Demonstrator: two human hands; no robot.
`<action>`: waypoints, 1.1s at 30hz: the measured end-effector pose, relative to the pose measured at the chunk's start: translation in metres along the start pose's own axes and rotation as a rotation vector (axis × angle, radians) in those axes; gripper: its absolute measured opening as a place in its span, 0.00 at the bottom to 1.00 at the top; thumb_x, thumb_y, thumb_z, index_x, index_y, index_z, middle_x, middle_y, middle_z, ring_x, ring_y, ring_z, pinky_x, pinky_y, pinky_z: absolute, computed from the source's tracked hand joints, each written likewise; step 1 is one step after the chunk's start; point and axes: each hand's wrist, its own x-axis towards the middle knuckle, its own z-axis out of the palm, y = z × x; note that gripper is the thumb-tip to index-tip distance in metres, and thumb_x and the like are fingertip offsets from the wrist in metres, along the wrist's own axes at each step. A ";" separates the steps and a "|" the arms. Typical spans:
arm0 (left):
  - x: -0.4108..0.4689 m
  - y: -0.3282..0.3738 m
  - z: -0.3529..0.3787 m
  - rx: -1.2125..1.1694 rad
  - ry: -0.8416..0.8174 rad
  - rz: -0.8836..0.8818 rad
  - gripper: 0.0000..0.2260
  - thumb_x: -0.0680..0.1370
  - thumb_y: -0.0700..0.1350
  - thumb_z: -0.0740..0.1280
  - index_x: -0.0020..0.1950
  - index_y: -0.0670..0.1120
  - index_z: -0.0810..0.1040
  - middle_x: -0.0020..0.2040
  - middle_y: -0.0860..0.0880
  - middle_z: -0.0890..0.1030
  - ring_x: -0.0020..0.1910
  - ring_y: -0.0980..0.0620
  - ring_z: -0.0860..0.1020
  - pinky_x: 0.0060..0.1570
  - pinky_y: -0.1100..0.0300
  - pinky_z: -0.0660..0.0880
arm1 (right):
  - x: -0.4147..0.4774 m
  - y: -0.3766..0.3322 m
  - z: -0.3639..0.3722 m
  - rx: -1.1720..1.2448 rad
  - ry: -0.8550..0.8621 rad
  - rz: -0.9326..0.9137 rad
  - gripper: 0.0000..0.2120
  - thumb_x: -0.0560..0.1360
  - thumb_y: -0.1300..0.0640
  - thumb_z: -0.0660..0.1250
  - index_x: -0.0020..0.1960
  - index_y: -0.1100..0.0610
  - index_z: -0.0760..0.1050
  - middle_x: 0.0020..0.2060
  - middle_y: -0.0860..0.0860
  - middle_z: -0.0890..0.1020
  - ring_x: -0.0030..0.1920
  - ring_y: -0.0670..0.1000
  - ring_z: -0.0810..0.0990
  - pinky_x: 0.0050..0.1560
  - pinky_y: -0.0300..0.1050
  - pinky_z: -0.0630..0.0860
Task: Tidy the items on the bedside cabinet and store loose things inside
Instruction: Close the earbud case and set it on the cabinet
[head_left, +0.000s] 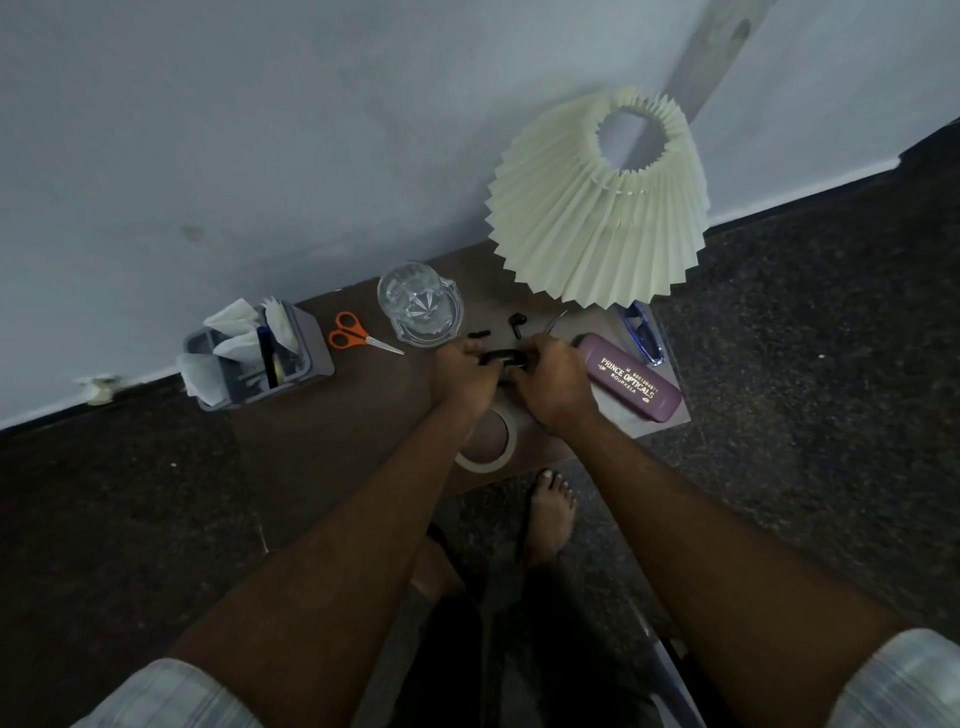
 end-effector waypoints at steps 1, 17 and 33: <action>0.000 -0.002 -0.001 -0.015 0.000 0.004 0.11 0.72 0.39 0.73 0.53 0.46 0.81 0.51 0.46 0.84 0.50 0.50 0.83 0.57 0.50 0.80 | -0.002 0.000 -0.002 0.015 0.003 -0.022 0.12 0.72 0.59 0.73 0.56 0.59 0.81 0.49 0.55 0.85 0.48 0.52 0.83 0.49 0.44 0.79; -0.022 -0.013 -0.039 -0.321 -0.234 0.104 0.17 0.72 0.32 0.74 0.59 0.42 0.79 0.52 0.42 0.85 0.52 0.48 0.83 0.58 0.48 0.80 | -0.013 -0.002 -0.017 0.568 -0.082 0.115 0.12 0.73 0.60 0.74 0.54 0.65 0.81 0.44 0.61 0.84 0.41 0.51 0.82 0.44 0.49 0.80; -0.027 -0.038 -0.066 -0.258 -0.366 0.166 0.27 0.68 0.28 0.75 0.64 0.42 0.75 0.54 0.43 0.83 0.50 0.55 0.82 0.47 0.69 0.77 | -0.021 -0.008 0.001 0.525 -0.096 0.230 0.07 0.75 0.53 0.73 0.41 0.55 0.82 0.34 0.50 0.83 0.29 0.43 0.78 0.35 0.46 0.76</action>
